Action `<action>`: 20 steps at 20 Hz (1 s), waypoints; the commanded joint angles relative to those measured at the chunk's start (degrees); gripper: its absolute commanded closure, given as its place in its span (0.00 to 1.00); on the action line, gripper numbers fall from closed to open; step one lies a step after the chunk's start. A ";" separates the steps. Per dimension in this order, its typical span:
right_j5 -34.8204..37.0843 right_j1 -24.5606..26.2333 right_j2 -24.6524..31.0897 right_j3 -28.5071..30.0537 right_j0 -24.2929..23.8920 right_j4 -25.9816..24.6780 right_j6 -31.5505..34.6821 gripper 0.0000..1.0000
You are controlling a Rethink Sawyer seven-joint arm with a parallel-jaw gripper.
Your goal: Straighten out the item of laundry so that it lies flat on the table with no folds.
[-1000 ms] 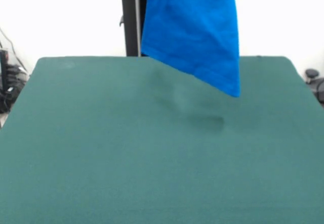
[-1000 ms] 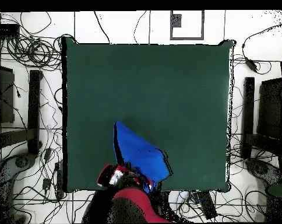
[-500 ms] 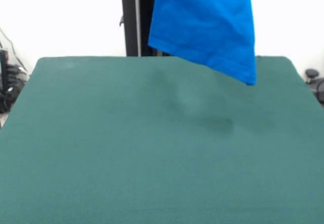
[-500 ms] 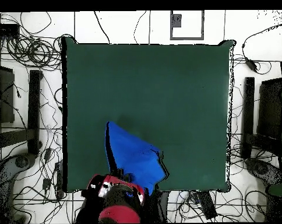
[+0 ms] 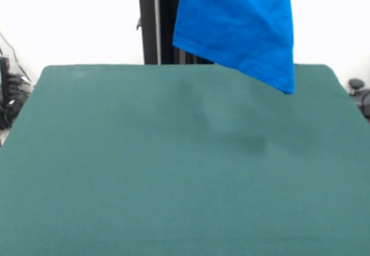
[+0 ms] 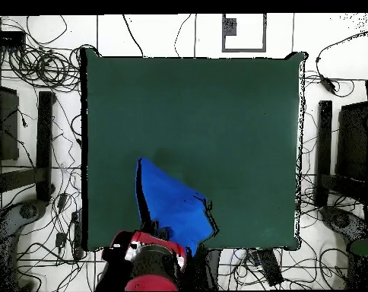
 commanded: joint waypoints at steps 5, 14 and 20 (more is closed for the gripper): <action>-3.45 -2.55 -2.08 16.40 1.96 -0.70 4.31 1.00; -8.47 -3.13 -2.23 21.03 1.78 0.21 1.57 1.00; -10.57 -2.74 -1.18 23.36 0.57 2.06 -2.12 1.00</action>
